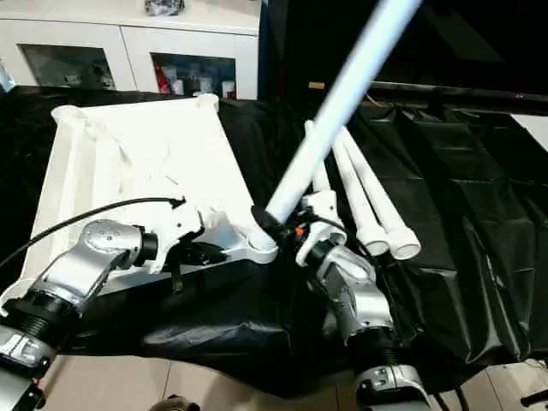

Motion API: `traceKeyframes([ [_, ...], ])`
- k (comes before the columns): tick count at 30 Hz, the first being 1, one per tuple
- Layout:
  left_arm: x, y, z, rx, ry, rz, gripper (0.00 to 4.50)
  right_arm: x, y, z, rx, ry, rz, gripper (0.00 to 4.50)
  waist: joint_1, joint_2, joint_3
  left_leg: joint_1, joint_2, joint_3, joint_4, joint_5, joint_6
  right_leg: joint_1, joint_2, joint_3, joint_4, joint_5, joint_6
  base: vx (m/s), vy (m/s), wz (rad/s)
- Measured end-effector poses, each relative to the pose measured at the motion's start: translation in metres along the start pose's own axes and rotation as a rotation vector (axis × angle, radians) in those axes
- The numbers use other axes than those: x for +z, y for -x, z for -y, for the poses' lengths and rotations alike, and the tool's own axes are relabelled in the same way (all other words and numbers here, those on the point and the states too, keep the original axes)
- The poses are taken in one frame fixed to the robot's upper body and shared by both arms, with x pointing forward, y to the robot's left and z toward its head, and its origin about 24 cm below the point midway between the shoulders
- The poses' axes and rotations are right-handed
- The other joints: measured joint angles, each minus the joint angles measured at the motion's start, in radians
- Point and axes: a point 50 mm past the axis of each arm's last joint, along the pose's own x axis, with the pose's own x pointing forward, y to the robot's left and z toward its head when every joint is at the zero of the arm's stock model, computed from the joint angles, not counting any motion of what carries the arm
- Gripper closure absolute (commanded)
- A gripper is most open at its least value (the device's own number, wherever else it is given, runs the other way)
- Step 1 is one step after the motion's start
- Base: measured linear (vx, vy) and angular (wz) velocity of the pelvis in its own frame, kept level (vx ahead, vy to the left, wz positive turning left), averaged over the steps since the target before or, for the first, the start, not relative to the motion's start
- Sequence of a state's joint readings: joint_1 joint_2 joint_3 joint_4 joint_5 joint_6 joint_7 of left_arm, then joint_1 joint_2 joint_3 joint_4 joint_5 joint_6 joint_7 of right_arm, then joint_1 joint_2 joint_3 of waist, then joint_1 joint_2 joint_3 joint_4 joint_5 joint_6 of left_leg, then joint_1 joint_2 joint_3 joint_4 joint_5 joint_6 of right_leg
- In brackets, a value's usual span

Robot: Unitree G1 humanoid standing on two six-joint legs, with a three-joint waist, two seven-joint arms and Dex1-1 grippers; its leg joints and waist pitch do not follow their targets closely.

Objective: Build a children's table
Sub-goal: Insert table leg to table base

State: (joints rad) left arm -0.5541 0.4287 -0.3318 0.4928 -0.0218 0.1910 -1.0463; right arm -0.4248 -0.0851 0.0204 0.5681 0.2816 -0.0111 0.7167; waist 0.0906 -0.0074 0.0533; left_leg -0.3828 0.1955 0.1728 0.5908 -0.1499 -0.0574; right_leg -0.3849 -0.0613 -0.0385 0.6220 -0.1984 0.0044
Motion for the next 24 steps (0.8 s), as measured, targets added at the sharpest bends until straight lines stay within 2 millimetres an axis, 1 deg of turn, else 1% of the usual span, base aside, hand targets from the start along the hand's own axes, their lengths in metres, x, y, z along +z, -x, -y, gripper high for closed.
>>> traceKeyframes([
  [5, 0.000, 0.000, 0.000, 0.002, -0.002, -0.004, 4.50, 0.005, -0.004, -0.001, 0.037, 0.088, -0.053, 2.59, -0.001, 0.000, 0.000, 0.001, 0.000, 0.000, 0.000, 0.000, 0.000, 0.000, 0.000, 0.000, -0.001, 0.000, 0.000, 0.000, 0.000, 0.00],
  [7, -0.001, 0.000, 0.000, 0.003, -0.003, -0.006, 4.50, 0.007, -0.006, -0.001, 0.064, 0.121, -0.083, 2.59, -0.002, -0.001, -0.001, 0.001, 0.000, 0.000, -0.003, 0.000, 0.000, 0.000, 0.000, -0.001, -0.005, 0.000, 0.001, 0.000, 0.000, 0.00],
  [11, -0.001, 0.001, 0.000, -0.005, -0.004, -0.009, 4.50, 0.010, -0.011, -0.001, 0.138, 0.174, -0.156, 2.59, -0.003, -0.005, -0.003, 0.001, -0.001, 0.000, -0.006, 0.000, 0.000, 0.001, 0.000, 0.000, -0.009, 0.000, 0.000, 0.000, 0.000, 0.00],
  [12, -0.001, 0.001, 0.000, -0.008, -0.004, -0.011, 4.50, 0.010, -0.010, -0.001, 0.149, 0.174, -0.165, 2.59, -0.003, -0.008, -0.006, 0.002, -0.001, 0.000, -0.006, 0.000, 0.000, 0.001, 0.000, 0.000, -0.009, 0.000, 0.000, 0.000, 0.000, 0.00],
  [15, -0.002, 0.001, 0.001, -0.022, -0.006, -0.016, 4.50, 0.010, -0.009, 0.001, 0.183, 0.178, -0.185, 2.59, -0.002, -0.012, -0.010, 0.005, -0.001, 0.000, -0.007, 0.000, 0.000, 0.002, 0.000, 0.000, -0.010, 0.000, 0.000, 0.000, 0.000, 0.00],
  [18, -0.003, 0.002, 0.001, -0.029, -0.011, -0.028, 4.50, 0.010, -0.011, 0.002, 0.215, 0.171, -0.204, 2.59, -0.003, -0.014, -0.010, 0.012, -0.002, 0.000, -0.012, 0.000, 0.000, 0.003, 0.000, 0.000, -0.011, -0.001, 0.001, 0.000, 0.000, 0.00],
  [24, -0.002, 0.006, 0.002, -0.065, -0.043, -0.040, 4.50, 0.014, -0.009, 0.005, 0.309, 0.160, -0.230, 2.59, -0.001, -0.015, -0.011, 0.013, -0.002, 0.000, -0.018, 0.000, 0.000, 0.004, 0.000, -0.001, -0.011, -0.001, 0.001, 0.000, 0.000, 0.00],
])
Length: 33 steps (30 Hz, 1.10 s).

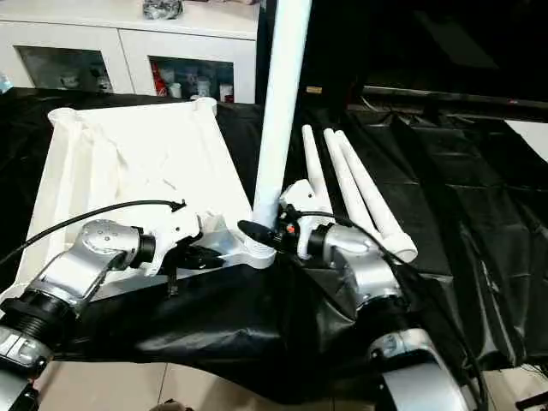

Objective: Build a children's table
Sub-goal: Insert table leg to table base

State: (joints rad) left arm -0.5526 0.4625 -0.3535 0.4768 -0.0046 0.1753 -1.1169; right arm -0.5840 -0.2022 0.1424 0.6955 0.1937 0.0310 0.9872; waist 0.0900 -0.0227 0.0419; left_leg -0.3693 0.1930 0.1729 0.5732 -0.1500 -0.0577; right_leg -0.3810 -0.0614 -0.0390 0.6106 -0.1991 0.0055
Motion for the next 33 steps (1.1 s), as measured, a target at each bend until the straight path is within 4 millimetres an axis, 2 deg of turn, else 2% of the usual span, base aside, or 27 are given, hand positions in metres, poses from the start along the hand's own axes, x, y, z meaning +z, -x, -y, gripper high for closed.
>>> traceKeyframes([
  [9, 0.002, 0.014, 0.009, -0.062, -0.064, -0.034, 4.50, 0.006, 0.002, -0.005, 0.204, 0.061, -0.037, 2.59, 0.005, -0.004, -0.002, -0.003, 0.000, 0.002, -0.009, -0.001, -0.001, -0.001, 0.000, -0.003, 0.000, -0.004, -0.010, 0.012, -0.001, 0.00],
  [16, 0.002, 0.017, 0.013, -0.064, -0.070, -0.045, 4.50, 0.007, 0.002, -0.007, 0.254, 0.092, -0.042, 2.59, 0.003, -0.006, -0.001, -0.003, 0.000, 0.002, -0.009, -0.001, -0.001, -0.001, 0.000, -0.003, 0.000, -0.005, -0.010, 0.000, 0.000, 0.00],
  [29, 0.003, 0.018, 0.016, -0.043, -0.039, -0.062, 4.50, 0.005, 0.001, -0.009, 0.247, 0.098, -0.028, 2.59, -0.001, -0.008, -0.001, -0.003, 0.001, 0.002, -0.010, -0.001, -0.001, -0.001, 0.000, -0.003, 0.000, -0.005, -0.010, 0.000, 0.000, 0.00],
  [33, 0.003, 0.017, 0.014, -0.004, -0.014, -0.061, 4.50, 0.004, -0.005, -0.007, 0.181, 0.078, -0.007, 2.59, -0.004, -0.008, -0.001, 0.000, 0.001, 0.002, -0.009, -0.001, -0.002, 0.000, 0.000, -0.002, 0.001, -0.005, -0.010, 0.000, 0.000, 0.00],
])
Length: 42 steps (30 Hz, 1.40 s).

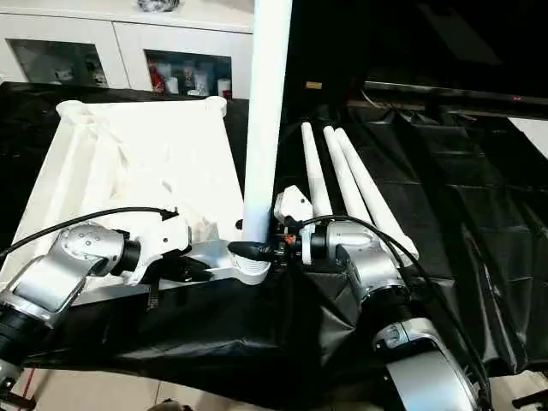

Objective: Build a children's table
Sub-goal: Insert table leg to table base

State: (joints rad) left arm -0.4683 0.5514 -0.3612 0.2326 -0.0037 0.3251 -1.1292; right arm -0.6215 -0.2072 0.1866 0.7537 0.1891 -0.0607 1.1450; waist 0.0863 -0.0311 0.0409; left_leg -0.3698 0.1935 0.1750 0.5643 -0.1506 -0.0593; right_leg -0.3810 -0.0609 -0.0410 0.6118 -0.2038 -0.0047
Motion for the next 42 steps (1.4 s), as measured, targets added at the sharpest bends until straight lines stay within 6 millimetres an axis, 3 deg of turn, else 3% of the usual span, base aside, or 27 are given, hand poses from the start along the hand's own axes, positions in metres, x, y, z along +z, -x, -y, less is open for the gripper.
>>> traceKeyframes([
  [7, 0.009, -0.016, -0.014, 0.162, 0.144, 0.020, 4.50, 0.002, -0.014, 0.020, -0.338, -0.074, 0.025, 2.59, -0.028, -0.004, 0.003, 0.001, 0.000, -0.001, 0.001, 0.001, -0.002, -0.003, 0.000, 0.000, 0.000, -0.001, 0.002, 0.000, 0.000, 0.00],
  [15, 0.038, -0.044, -0.024, 0.344, 0.263, -0.004, 4.50, 0.012, -0.035, 0.036, -0.655, -0.184, 0.040, 2.59, -0.035, -0.003, 0.004, -0.001, 0.000, -0.001, 0.000, 0.000, -0.004, -0.006, 0.000, -0.001, -0.001, 0.004, -0.006, 0.000, 0.000, 0.00],
  [33, 0.043, -0.047, -0.023, 0.405, 0.299, -0.035, 4.50, 0.019, -0.049, 0.038, -0.730, -0.174, -0.002, 2.59, -0.044, -0.004, 0.004, 0.001, 0.002, -0.001, -0.004, -0.001, -0.006, -0.007, 0.002, -0.002, -0.001, 0.002, -0.005, 0.000, 0.000, 0.00],
  [34, 0.043, -0.047, -0.023, 0.405, 0.299, -0.035, 4.50, 0.019, -0.050, 0.038, -0.729, -0.174, -0.002, 2.03, -0.045, -0.004, 0.004, 0.001, 0.002, -0.001, -0.004, -0.001, -0.006, -0.007, 0.002, -0.002, -0.001, 0.002, -0.005, 0.000, 0.000, 0.00],
  [42, 0.044, -0.044, -0.023, 0.389, 0.286, -0.026, 4.50, 0.013, -0.049, 0.037, -0.714, -0.203, -0.026, 1.45, -0.042, -0.003, 0.004, -0.006, 0.002, 0.000, -0.004, -0.001, -0.006, -0.012, 0.002, -0.002, -0.001, 0.002, -0.005, 0.000, 0.000, 0.00],
])
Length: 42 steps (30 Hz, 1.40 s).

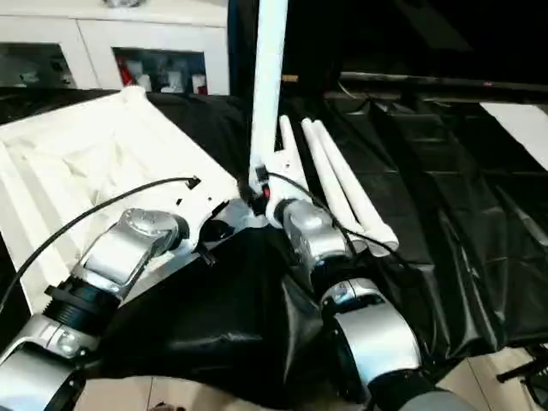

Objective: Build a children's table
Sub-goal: Insert table leg to table base

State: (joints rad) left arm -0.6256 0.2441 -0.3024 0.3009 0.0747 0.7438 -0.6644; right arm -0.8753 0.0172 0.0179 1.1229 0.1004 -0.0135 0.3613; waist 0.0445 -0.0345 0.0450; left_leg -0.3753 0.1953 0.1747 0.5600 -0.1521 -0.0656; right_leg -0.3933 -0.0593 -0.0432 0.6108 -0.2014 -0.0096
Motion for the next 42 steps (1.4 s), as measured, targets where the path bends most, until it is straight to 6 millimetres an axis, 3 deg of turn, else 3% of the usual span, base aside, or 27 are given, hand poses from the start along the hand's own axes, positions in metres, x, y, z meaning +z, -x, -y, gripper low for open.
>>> traceKeyframes([
  [5, 0.002, 0.002, 0.000, -0.009, -0.011, 0.013, 4.50, -0.009, 0.001, 0.001, 0.012, -0.014, -0.036, 0.97, 0.003, 0.000, 0.000, -0.011, 0.000, 0.000, 0.002, 0.000, 0.000, -0.010, 0.000, 0.000, 0.001, 0.001, 0.000, 0.000, 0.000, 0.00],
  [11, 0.001, 0.005, -0.003, -0.032, -0.038, 0.018, 4.50, -0.006, 0.003, 0.002, 0.083, -0.002, -0.034, 0.50, 0.004, 0.001, 0.004, -0.012, 0.001, 0.000, 0.003, 0.000, 0.000, -0.010, 0.000, -0.001, 0.001, 0.001, 0.000, 0.000, 0.000, 0.00],
  [15, 0.000, 0.010, -0.004, -0.049, -0.058, 0.035, 4.50, -0.001, 0.007, 0.005, 0.146, 0.041, -0.024, 0.50, 0.010, 0.001, 0.010, -0.013, 0.002, 0.000, 0.004, 0.000, 0.000, -0.010, 0.000, -0.002, 0.002, 0.001, 0.000, 0.000, 0.000, 0.00],
  [23, -0.004, 0.015, -0.007, -0.088, -0.079, 0.046, 4.50, 0.009, 0.015, 0.013, 0.241, 0.102, 0.003, 0.50, 0.019, 0.000, 0.012, -0.014, 0.002, 0.000, 0.006, 0.000, 0.001, -0.011, 0.000, -0.002, 0.003, 0.001, -0.001, 0.000, 0.000, 0.00],
  [31, -0.010, 0.019, -0.007, -0.137, -0.102, 0.048, 4.50, 0.009, 0.029, 0.019, 0.345, 0.162, -0.008, 0.50, 0.045, 0.000, 0.012, -0.014, 0.003, 0.000, 0.009, 0.000, 0.001, -0.010, 0.000, -0.002, 0.005, 0.001, -0.001, 0.000, 0.000, 0.00],
  [39, -0.016, 0.024, -0.007, -0.186, -0.134, 0.050, 4.50, 0.005, 0.040, 0.029, 0.378, 0.174, -0.049, 0.50, 0.048, 0.000, 0.012, -0.014, 0.003, 0.000, 0.011, 0.000, 0.001, -0.010, 0.000, -0.002, 0.007, 0.002, -0.001, 0.000, 0.000, 0.00],
  [42, -0.018, 0.026, -0.007, -0.201, -0.142, 0.049, 4.50, 0.003, 0.042, 0.030, 0.399, 0.182, -0.069, 0.76, 0.049, 0.000, 0.012, -0.014, 0.003, 0.000, 0.011, 0.001, 0.001, -0.010, 0.000, -0.002, 0.007, 0.002, -0.001, 0.000, 0.000, 0.00],
])
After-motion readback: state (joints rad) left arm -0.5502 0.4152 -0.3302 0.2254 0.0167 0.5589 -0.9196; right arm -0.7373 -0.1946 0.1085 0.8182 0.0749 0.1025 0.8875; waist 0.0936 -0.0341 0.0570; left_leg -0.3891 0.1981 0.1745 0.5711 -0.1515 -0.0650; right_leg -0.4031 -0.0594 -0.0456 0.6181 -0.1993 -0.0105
